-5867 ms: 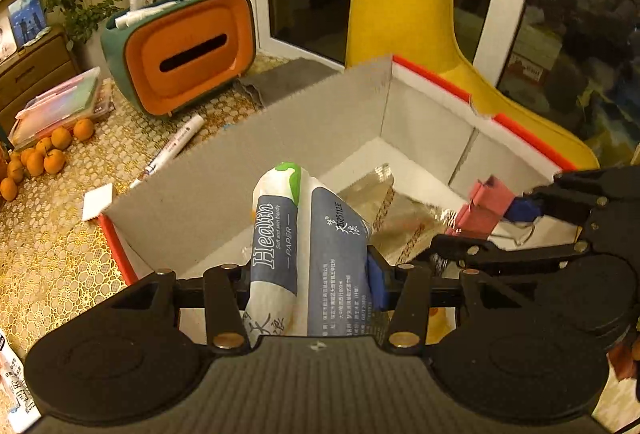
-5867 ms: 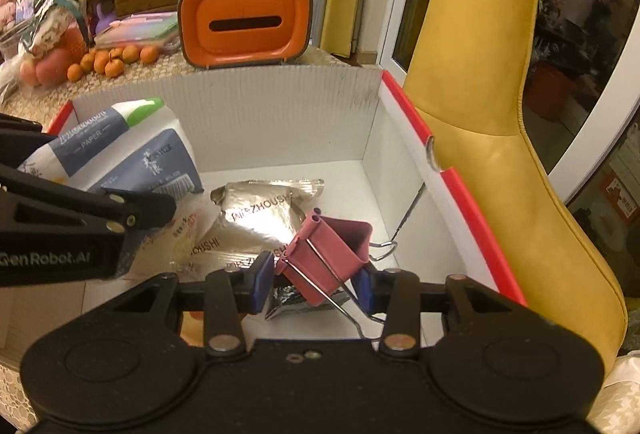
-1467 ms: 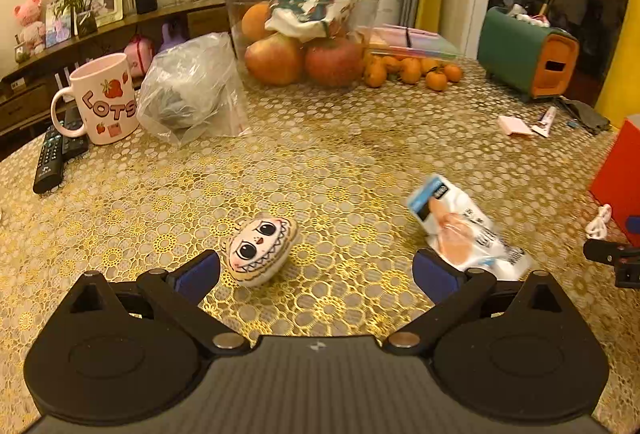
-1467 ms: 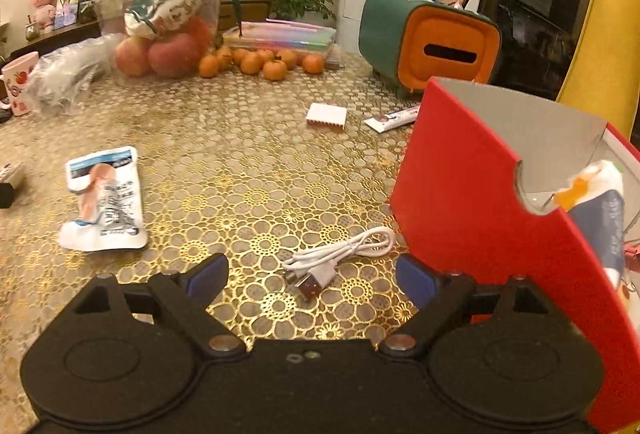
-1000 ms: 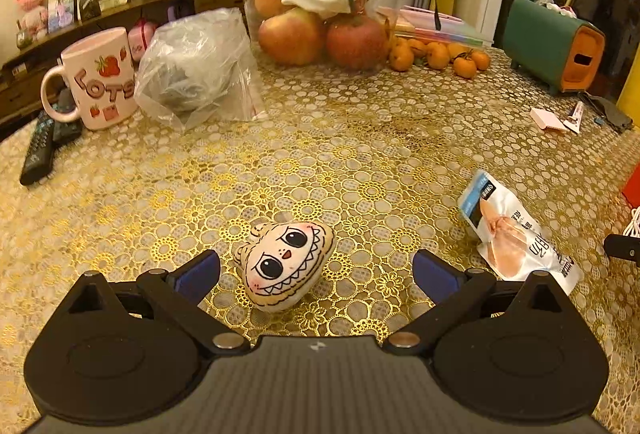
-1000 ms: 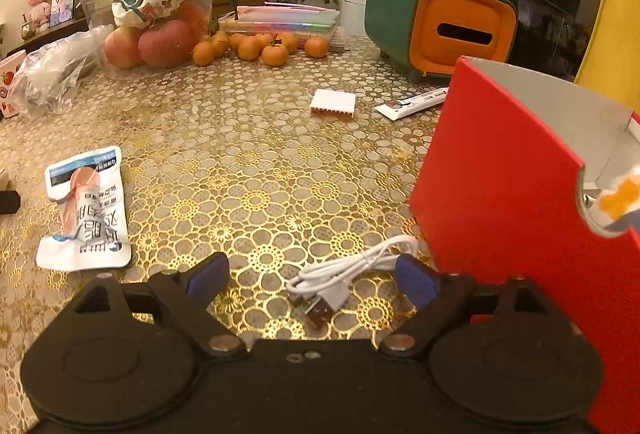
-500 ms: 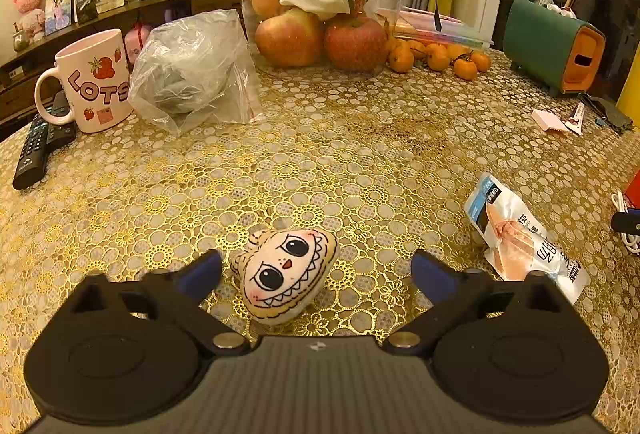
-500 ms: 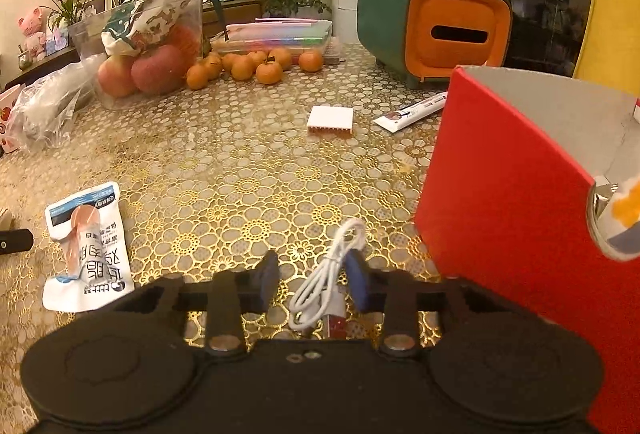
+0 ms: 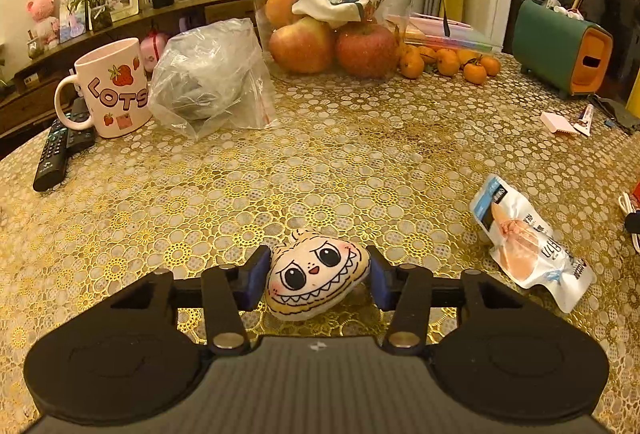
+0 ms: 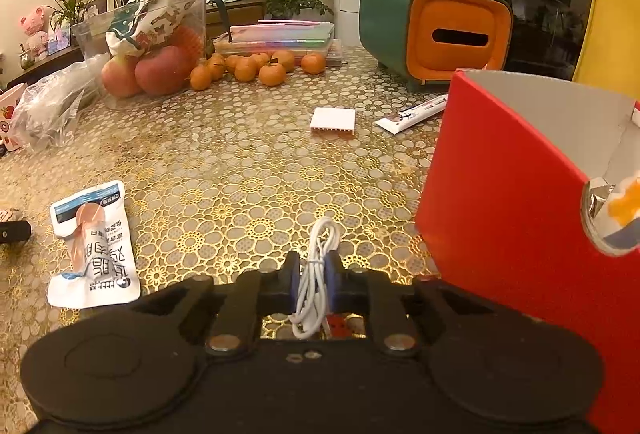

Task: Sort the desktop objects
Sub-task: 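Grasp the cartoon-face plush with the left gripper while the right grasps the white USB cable, then carry the plush and USB cable over the red box with both grippers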

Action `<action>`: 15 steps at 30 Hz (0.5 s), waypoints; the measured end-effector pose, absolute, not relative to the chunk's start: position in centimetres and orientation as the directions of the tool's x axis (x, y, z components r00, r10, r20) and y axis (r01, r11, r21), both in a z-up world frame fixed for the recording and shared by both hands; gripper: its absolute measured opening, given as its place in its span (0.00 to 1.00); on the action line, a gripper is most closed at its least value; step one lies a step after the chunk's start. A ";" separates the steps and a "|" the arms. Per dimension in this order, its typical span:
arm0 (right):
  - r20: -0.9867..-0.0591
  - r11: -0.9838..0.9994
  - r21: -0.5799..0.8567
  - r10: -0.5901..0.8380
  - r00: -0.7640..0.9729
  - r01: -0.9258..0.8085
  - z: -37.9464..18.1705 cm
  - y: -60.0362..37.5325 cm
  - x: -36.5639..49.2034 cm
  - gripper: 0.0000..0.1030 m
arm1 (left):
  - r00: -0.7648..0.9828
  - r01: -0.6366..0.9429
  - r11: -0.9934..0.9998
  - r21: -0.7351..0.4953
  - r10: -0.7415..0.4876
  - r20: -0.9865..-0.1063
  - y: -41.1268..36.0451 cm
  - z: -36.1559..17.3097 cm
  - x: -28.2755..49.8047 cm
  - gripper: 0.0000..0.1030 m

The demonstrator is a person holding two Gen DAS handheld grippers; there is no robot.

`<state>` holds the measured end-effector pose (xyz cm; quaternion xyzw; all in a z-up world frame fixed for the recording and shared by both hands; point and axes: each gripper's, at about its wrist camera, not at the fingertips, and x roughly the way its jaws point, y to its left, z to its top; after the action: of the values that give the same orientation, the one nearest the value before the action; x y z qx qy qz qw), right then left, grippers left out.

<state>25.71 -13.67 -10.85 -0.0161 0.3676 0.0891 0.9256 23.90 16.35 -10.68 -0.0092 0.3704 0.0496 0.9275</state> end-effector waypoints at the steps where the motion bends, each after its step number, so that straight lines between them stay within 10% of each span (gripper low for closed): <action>1: -0.681 0.983 0.039 0.156 0.715 -0.177 -10.7 -13.7 25.6 0.11 | 0.723 -0.093 0.995 0.022 0.083 -0.685 16.2 -10.5 23.8 0.47; 15: -0.665 0.976 0.074 0.202 0.719 -0.205 -7.5 -15.5 22.4 0.10 | 0.710 0.030 1.000 0.009 -0.015 -0.704 11.0 -7.7 21.2 0.47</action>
<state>22.38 -15.52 -7.53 -0.0026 0.3586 0.1098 0.9270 21.21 10.98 -7.70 0.0098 0.3809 -0.0123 0.9245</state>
